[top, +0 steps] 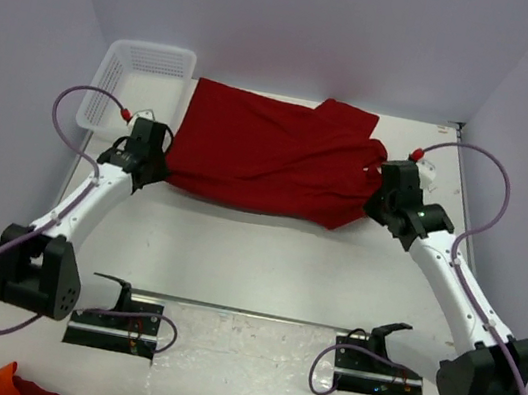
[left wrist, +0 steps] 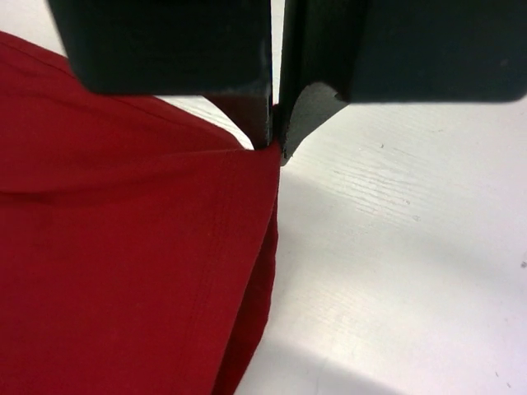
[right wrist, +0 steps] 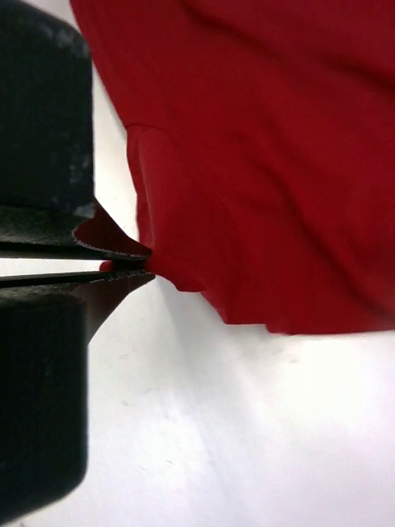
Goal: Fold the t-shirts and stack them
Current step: Flatten out the tshirt
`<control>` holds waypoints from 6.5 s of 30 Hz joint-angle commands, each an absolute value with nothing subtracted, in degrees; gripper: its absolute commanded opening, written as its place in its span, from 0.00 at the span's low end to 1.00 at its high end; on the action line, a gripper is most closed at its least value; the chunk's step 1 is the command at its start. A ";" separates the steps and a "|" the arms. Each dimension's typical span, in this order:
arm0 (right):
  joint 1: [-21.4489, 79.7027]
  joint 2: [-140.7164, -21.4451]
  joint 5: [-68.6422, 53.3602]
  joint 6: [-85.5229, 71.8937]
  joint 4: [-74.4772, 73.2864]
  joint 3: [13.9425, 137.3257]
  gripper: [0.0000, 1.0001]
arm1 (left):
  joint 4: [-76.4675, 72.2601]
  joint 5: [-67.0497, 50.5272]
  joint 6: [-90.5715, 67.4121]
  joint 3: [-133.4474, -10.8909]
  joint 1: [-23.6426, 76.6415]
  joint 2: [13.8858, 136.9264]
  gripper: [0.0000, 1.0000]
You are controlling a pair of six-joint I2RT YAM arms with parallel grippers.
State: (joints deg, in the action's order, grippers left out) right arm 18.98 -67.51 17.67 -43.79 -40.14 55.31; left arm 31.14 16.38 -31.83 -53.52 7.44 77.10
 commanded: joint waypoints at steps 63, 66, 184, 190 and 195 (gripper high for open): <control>11.19 -88.66 4.76 10.83 -30.25 148.95 0.00 | 19.16 -9.92 -11.68 -126.06 6.87 93.62 0.00; 8.18 -93.76 1.41 10.54 -25.15 148.01 0.00 | 18.29 -13.60 -13.88 -135.41 4.67 106.72 0.00; 5.54 -59.33 4.31 -20.39 -31.73 65.39 0.00 | 27.25 9.49 -37.09 -51.33 33.75 91.40 0.42; 5.62 -59.24 3.87 -20.48 -31.73 65.39 0.00 | 25.76 8.18 -37.18 -51.24 34.19 93.34 0.41; 5.62 -59.50 4.22 -20.39 -31.99 65.74 0.00 | 24.52 5.46 -37.88 -50.01 34.28 93.87 0.32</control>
